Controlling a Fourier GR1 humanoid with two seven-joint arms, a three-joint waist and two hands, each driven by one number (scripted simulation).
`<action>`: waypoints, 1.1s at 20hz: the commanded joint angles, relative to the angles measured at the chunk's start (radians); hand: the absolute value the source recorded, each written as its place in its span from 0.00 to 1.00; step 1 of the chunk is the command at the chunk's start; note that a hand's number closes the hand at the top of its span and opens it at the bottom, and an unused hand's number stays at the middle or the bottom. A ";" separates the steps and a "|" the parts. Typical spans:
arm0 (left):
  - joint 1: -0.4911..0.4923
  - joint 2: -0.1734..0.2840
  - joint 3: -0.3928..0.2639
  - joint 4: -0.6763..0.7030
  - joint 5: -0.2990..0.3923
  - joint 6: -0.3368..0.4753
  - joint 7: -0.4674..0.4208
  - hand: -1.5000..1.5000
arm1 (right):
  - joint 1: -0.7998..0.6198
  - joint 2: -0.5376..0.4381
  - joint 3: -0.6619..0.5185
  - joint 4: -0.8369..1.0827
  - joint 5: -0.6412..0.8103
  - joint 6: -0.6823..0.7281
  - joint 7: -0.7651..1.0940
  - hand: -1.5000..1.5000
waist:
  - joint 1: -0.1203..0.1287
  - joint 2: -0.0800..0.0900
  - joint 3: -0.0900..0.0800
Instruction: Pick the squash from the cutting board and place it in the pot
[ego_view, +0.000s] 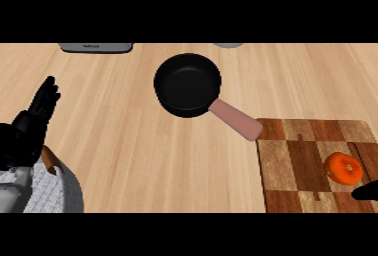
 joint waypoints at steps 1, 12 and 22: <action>0.133 -0.025 -0.024 0.079 0.000 -0.024 -0.018 0.50 | -0.054 0.017 0.047 0.042 0.025 0.036 0.067 0.00 | -0.003 0.010 -0.017; 0.096 -0.033 -0.008 0.054 -0.044 -0.010 0.036 0.50 | -0.188 0.120 0.118 0.238 0.082 0.058 0.053 0.00 | -0.016 0.009 -0.015; 0.155 -0.056 0.015 0.043 -0.046 -0.026 0.010 0.50 | -0.207 0.159 0.122 0.305 0.122 0.063 0.028 0.00 | -0.024 0.006 -0.016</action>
